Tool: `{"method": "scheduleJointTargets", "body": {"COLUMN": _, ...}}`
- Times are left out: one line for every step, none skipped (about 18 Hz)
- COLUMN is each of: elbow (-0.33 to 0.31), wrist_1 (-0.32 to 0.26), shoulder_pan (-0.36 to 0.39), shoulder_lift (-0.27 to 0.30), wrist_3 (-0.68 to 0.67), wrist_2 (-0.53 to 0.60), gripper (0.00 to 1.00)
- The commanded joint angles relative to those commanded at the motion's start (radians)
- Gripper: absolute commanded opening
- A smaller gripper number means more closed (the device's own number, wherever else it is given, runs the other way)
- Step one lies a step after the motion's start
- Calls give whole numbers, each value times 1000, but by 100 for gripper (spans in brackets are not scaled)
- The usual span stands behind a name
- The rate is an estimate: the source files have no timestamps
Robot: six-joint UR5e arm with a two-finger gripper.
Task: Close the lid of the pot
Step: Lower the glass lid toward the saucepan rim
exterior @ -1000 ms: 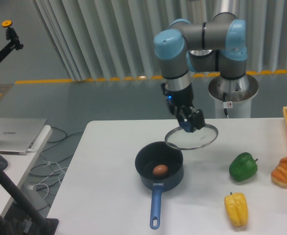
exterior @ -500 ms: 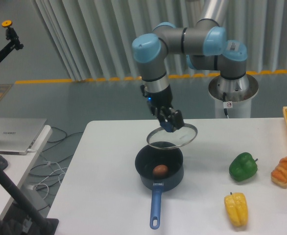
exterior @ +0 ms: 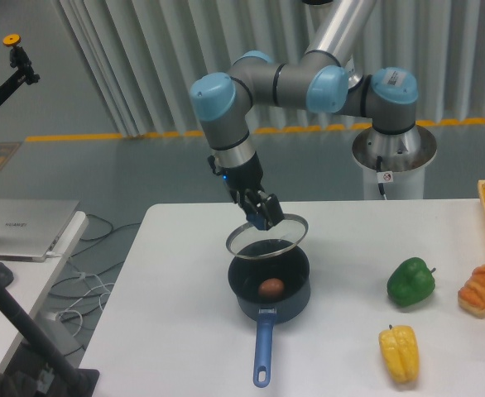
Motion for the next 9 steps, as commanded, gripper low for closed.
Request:
{"method": "scheduleJointTargets", "body": {"elbow": 2, "wrist_1": 3, "shoulder_pan": -2, "shoulder_lift": -2, "wrist_3": 0, "wrist_2": 2, "gripper": 38}}
{"method": "scheduleJointTargets", "body": {"elbow": 2, "wrist_1": 5, "shoulder_pan": -3, "shoulder_lift": -5, "wrist_3": 0, "wrist_2": 2, "gripper": 38}}
{"method": "scheduleJointTargets", "body": {"elbow": 2, "wrist_1": 6, "shoulder_pan": -3, "shoulder_lift": -14, "wrist_3": 0, "wrist_2": 9, "gripper": 38}}
{"method": "scheduleJointTargets", "body": {"elbow": 2, "wrist_1": 6, "shoulder_pan": -3, "shoulder_lift": -17, "wrist_3": -2, "wrist_2": 12, "gripper": 38}}
{"method": "scheduleJointTargets", "body": {"elbow": 2, "wrist_1": 6, "shoulder_pan": -3, "shoulder_lift": -17, "wrist_3": -2, "wrist_2": 12, "gripper": 38}}
{"method": "scheduleJointTargets", "body": {"elbow": 0, "wrist_1": 6, "shoulder_pan": -3, "shoulder_lift": -20, "wrist_3": -2, "wrist_2": 12, "gripper": 38}}
{"method": "scheduleJointTargets", "body": {"elbow": 2, "wrist_1": 6, "shoulder_pan": -3, "shoulder_lift": -22, "wrist_3": -2, "wrist_2": 12, "gripper": 38}}
{"method": "scheduleJointTargets", "body": {"elbow": 0, "wrist_1": 6, "shoulder_pan": -3, "shoulder_lift": -23, "wrist_3": 0, "wrist_2": 12, "gripper": 38}}
{"method": "scheduleJointTargets", "body": {"elbow": 0, "wrist_1": 8, "shoulder_pan": -3, "shoulder_lift": -28, "wrist_3": -2, "wrist_2": 12, "gripper": 38}}
